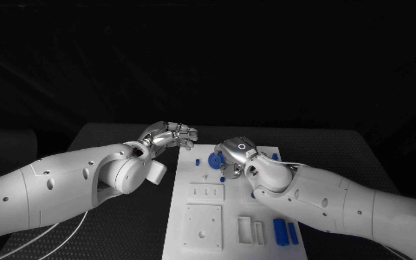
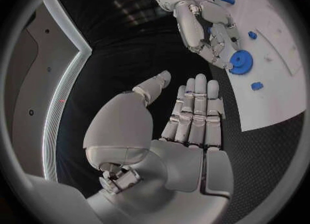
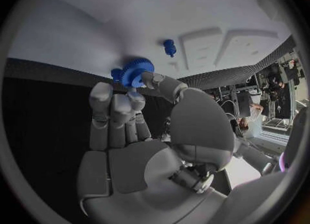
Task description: Assemble the parts on the task board
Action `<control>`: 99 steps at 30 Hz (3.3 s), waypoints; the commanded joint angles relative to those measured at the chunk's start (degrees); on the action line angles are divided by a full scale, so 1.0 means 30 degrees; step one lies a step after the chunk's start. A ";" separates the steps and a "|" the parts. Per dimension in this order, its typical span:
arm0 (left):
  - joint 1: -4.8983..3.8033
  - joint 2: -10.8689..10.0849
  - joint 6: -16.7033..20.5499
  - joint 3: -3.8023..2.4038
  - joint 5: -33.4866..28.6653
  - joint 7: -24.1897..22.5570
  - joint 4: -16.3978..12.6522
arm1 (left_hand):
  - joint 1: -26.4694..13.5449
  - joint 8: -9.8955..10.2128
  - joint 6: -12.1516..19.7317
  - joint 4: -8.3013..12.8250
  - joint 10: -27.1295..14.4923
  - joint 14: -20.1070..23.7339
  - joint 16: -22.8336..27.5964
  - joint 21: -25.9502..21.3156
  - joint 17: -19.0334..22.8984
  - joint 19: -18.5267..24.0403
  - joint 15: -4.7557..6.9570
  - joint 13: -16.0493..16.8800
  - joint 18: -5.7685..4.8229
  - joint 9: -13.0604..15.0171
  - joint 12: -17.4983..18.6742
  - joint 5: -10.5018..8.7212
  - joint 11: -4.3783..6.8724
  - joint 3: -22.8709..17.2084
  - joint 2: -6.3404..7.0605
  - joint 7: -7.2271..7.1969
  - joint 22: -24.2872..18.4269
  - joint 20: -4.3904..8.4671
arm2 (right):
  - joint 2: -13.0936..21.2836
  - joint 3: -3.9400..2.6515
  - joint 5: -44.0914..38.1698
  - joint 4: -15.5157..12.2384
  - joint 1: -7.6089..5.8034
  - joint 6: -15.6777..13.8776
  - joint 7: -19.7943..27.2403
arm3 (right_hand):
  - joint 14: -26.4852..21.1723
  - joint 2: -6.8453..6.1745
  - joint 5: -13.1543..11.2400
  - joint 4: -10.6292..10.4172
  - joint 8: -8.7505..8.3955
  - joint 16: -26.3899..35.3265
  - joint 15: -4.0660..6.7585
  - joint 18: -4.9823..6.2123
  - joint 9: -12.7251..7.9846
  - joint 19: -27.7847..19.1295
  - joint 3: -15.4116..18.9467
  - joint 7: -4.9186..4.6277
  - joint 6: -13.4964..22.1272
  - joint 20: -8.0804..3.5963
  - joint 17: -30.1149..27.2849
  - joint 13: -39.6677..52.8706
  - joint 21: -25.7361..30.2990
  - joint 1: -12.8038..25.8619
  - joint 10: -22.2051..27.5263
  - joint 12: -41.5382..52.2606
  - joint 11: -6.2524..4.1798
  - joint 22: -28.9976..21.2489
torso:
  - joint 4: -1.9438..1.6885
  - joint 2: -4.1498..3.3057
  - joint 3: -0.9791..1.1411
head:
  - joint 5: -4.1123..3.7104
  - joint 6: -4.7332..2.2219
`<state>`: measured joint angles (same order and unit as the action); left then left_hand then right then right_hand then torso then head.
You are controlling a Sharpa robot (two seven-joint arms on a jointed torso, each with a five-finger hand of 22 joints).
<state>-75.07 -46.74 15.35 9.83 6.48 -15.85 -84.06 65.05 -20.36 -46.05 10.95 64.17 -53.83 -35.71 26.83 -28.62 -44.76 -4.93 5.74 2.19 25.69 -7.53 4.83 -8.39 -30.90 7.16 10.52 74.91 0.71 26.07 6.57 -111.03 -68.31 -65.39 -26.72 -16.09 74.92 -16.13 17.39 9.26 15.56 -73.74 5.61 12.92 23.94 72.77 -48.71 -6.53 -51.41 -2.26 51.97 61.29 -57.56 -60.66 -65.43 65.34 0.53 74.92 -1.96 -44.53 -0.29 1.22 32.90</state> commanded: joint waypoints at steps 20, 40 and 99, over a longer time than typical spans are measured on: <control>-0.0014 0.0039 -0.0140 -0.0018 0.0053 -0.0081 -0.0035 | -0.0128 0.0079 0.0105 -0.0055 -0.0103 0.0153 -0.0092 0.0077 0.0025 0.0130 -0.0012 -0.0029 0.0373 -0.0009 0.0101 -0.0076 0.0016 -0.0062 0.0016 -0.0002 0.0392 0.0026 | -0.0421 -0.0029 0.0983 0.0486 0.0050 0.1453 0.0165 | 0.0087 0.0333 0.2124 0.0610 0.0071 0.0144 0.0127 0.0692 -0.0061 0.0063 -0.0112 0.0003 0.0397 -0.0045 0.0133 -0.0002 -0.0102 -0.0002 -0.0086 -0.0120 -0.0139 0.0277 | -0.0012 0.0002 -0.0032 | -0.0019 0.0016; -0.0016 0.0056 -0.0129 -0.0018 0.0086 -0.0087 0.0018 | -0.0099 0.0085 0.0120 -0.0021 -0.0122 0.0154 -0.0096 0.0086 0.0027 0.0137 -0.0011 -0.0034 0.0378 -0.0009 0.0121 -0.0076 0.0008 -0.0069 0.0040 0.0004 0.0390 0.0028 | -0.0619 -0.0046 0.1223 0.0684 0.0050 0.1230 0.0380 | 0.0100 0.0632 0.2953 0.0977 -0.0146 0.0180 0.0269 0.0692 -0.0135 0.0132 0.0349 0.0151 0.1337 -0.0139 0.0244 0.0056 -0.0169 0.0047 -0.0045 -0.0110 -0.0284 0.0288 | -0.0014 -0.0005 -0.0020 | -0.0045 0.0063; -0.0010 -0.0105 -0.0265 -0.0011 0.0082 -0.0240 0.0687 | -0.0107 0.0068 0.0107 -0.0004 -0.0090 0.0148 -0.0111 0.0110 0.0031 0.0148 -0.0012 -0.0026 0.0377 0.0003 0.0128 -0.0079 0.0012 -0.0073 0.0031 0.0002 0.0386 0.0022 | 0.6491 -0.1873 1.0960 -0.2949 -0.1095 0.2356 0.5964 | 0.0155 0.0135 -0.3155 0.0380 0.0682 0.0416 -0.0361 0.0692 0.0099 0.0022 0.0667 -0.0555 0.0487 -0.0089 0.0376 0.0146 -0.0123 0.0179 0.0147 -0.0058 0.0383 0.0231 | 0.0623 0.0227 0.0194 | 0.0004 -0.0259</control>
<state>-75.06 -47.22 15.32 9.85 6.56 -15.85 -82.06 65.05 -20.36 -46.05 10.95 64.17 -53.83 -35.71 26.83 -28.61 -44.76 -4.93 5.71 2.15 25.69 -7.32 4.83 -8.39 -30.90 7.16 10.52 74.94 0.71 45.27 0.93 -90.08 -77.82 -68.66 -23.69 -6.48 75.33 -15.40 8.32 10.49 17.57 -72.73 4.81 13.28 24.29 73.05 -46.75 -7.09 -49.09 -2.35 53.11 61.70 -58.12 -60.05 -65.10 65.15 1.46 74.92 -0.55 -44.04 0.13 1.24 32.19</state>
